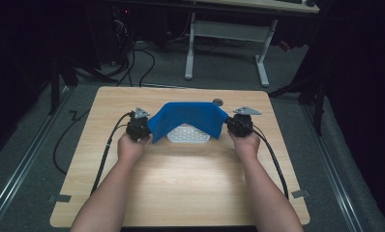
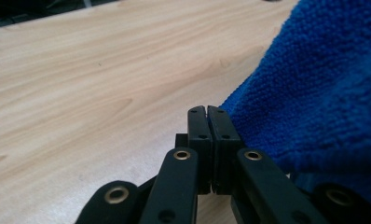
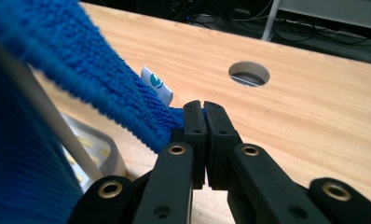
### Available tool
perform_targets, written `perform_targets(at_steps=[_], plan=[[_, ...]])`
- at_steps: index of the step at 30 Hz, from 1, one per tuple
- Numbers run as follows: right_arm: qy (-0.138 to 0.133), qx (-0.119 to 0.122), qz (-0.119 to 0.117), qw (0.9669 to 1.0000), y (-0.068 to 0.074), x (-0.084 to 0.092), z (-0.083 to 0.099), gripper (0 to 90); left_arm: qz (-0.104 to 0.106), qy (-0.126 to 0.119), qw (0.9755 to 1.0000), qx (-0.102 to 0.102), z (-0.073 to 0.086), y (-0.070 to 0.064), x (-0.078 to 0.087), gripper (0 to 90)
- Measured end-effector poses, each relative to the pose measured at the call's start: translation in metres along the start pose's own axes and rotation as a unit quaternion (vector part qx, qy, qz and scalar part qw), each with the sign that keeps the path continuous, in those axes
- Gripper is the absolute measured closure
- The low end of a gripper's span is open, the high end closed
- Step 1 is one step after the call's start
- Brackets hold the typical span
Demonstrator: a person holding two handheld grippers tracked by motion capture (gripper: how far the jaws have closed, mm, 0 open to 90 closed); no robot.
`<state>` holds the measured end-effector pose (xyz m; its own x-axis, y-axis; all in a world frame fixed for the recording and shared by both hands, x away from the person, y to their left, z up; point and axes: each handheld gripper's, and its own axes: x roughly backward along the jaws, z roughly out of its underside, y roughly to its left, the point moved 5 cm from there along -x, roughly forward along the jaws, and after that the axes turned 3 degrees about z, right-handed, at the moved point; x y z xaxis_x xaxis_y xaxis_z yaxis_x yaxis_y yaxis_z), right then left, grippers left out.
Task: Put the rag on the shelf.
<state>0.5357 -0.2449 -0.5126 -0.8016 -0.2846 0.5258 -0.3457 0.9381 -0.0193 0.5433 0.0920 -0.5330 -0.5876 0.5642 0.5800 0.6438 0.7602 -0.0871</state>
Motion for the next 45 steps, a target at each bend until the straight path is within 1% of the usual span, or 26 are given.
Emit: perform_targets(at_steps=[2,5,10,11,12,13,15,16,17,19,22,25,26,29,33,34,36,38,40,41,42,44,45], plan=[[0.003,-0.002,0.004,1.0,0.0,-0.001,0.006,88.9,0.004,0.003,1.0,0.0,0.002,-0.001,-0.001,89.0],[0.017,-0.005,0.006,0.9998,-0.002,-0.003,0.015,88.9,0.005,0.008,1.0,-0.002,0.004,-0.002,-0.003,88.8],[0.021,-0.004,0.011,0.9997,-0.002,-0.003,0.018,88.2,0.005,0.003,1.0,0.005,0.002,-0.003,-0.004,87.5],[0.019,-0.005,0.012,0.9997,-0.003,-0.002,0.019,86.9,0.004,0.002,1.0,0.007,0.002,-0.003,-0.003,85.5],[0.019,-0.011,0.011,0.9997,-0.004,-0.001,0.019,83.1,-0.001,0.001,0.9999,0.012,0.002,-0.002,-0.003,81.3],[0.02,-0.016,0.011,0.9996,-0.007,0.0,0.02,78.7,-0.003,0.001,0.9999,0.013,0.002,-0.002,-0.002,75.2],[0.019,-0.028,0.009,0.9994,-0.011,0.003,0.022,74.6,-0.015,-0.007,0.9997,0.016,0.002,0.0,0.001,70.0],[0.021,-0.029,0.012,0.9993,-0.012,0.004,0.023,73.9,-0.02,-0.011,0.9996,0.017,0.002,0.001,0.002,68.4],[0.024,-0.03,0.018,0.9991,-0.013,0.005,0.024,73.2,-0.024,-0.015,0.9993,0.022,0.002,0.002,0.005,67.0],[0.025,-0.031,0.027,0.9988,-0.017,0.008,0.025,71.4,-0.023,-0.018,0.9992,0.028,0.004,0.003,0.007,65.0],[0.018,-0.037,0.036,0.9985,-0.021,0.013,0.026,71.3,-0.028,-0.015,0.9991,0.027,0.008,0.004,0.01,62.9],[0.028,-0.035,0.04,0.9982,-0.025,0.016,0.031,71.1,-0.035,-0.018,0.9988,0.029,0.012,0.005,0.014,59.6],[0.028,-0.034,0.041,0.9982,-0.025,0.017,0.031,71.0,-0.036,-0.02,0.9986,0.033,0.013,0.007,0.015,59.2],[0.029,-0.032,0.041,0.9982,-0.025,0.019,0.031,70.6,-0.036,-0.015,0.9985,0.039,0.016,0.009,0.017,56.7],[0.026,-0.024,0.038,0.9987,-0.022,0.021,0.03,70.1,-0.033,-0.02,0.9983,0.042,0.019,0.01,0.021,55.1],[0.025,-0.021,0.037,0.9988,-0.021,0.021,0.029,69.9,-0.033,-0.019,0.9984,0.042,0.02,0.01,0.021,54.2],[0.023,-0.017,0.037,0.9989,-0.02,0.022,0.029,69.7,-0.039,-0.016,0.9984,0.038,0.023,0.011,0.022,52.7],[0.024,-0.015,0.037,0.9989,-0.019,0.022,0.029,69.5,-0.04,-0.012,0.9983,0.039,0.026,0.011,0.024,52.1],[0.024,-0.012,0.036,0.999,-0.019,0.023,0.029,69.3,-0.042,-0.004,0.9983,0.041,0.029,0.012,0.025,50.3],[0.025,-0.013,0.036,0.9989,-0.019,0.024,0.029,69.1,-0.043,-0.005,0.9983,0.039,0.03,0.012,0.026,50.1],[0.024,-0.009,0.036,0.999,-0.019,0.024,0.029,68.9,-0.045,-0.011,0.9981,0.041,0.031,0.012,0.028,50.3],[0.026,-0.009,0.035,0.999,-0.018,0.025,0.03,68.9,-0.047,-0.012,0.9978,0.045,0.033,0.014,0.031,50.5],[0.022,-0.01,0.035,0.9991,-0.018,0.025,0.031,68.9,-0.05,-0.013,0.9976,0.046,0.035,0.014,0.032,50.3]])
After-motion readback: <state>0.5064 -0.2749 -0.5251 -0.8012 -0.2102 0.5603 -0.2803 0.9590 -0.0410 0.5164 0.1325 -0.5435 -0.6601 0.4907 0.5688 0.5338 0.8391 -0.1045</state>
